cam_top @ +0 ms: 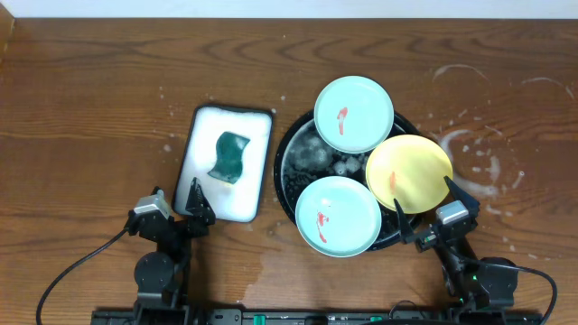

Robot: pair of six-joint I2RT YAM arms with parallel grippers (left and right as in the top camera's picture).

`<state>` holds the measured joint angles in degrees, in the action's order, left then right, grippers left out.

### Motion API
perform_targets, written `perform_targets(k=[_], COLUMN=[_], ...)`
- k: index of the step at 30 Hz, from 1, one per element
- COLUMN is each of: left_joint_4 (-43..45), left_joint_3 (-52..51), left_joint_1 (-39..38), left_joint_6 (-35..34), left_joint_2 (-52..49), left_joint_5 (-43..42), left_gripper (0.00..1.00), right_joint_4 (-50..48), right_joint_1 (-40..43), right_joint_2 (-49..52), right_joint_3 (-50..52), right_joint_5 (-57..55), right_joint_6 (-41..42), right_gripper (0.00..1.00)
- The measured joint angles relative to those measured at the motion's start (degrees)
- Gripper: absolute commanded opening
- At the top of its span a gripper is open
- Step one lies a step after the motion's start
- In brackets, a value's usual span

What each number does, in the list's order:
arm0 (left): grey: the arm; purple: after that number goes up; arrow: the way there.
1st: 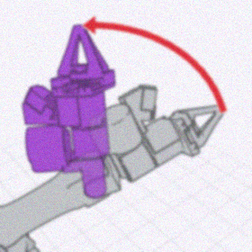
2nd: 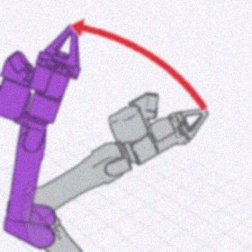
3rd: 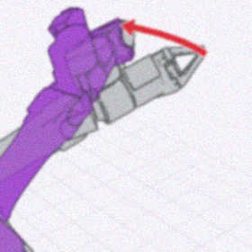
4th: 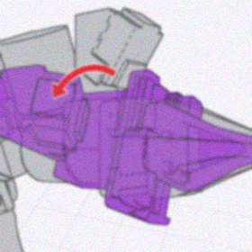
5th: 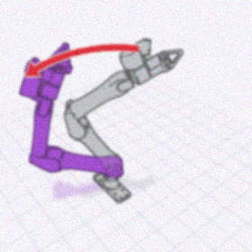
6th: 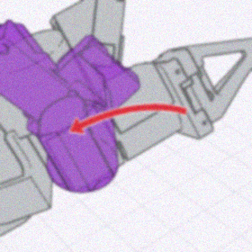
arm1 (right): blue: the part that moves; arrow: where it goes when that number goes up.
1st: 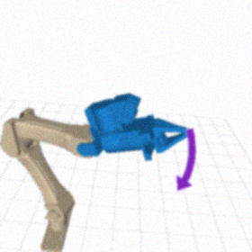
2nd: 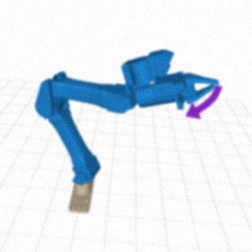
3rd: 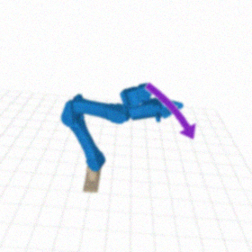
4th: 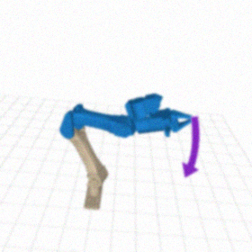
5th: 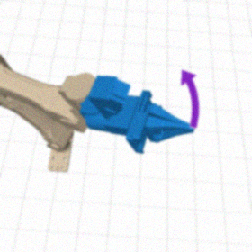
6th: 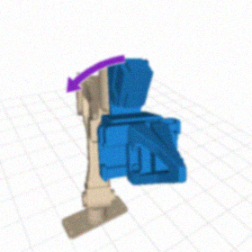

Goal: Clean dirty plates on tray and stack at the side

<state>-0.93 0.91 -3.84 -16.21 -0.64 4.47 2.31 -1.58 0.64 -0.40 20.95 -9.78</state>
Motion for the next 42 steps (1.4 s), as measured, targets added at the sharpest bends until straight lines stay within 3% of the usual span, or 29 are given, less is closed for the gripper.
perform_targets(k=[33, 42], left_joint_4=[-0.5, -2.7], left_joint_3=[0.3, 1.9], left_joint_1=[0.0, 0.0], left_joint_6=[0.0, 0.0], left_joint_2=[0.0, -0.1], left_joint_5=[-3.3, -4.8], left_gripper=[0.82, 0.82], right_joint_4=[0.0, -5.6], right_joint_1=[0.0, 0.0], right_joint_2=[0.0, 0.0], right_joint_3=[0.0, -0.1], right_joint_5=[0.1, 1.8], right_joint_6=[0.1, 6.5], right_gripper=[0.99, 0.99])
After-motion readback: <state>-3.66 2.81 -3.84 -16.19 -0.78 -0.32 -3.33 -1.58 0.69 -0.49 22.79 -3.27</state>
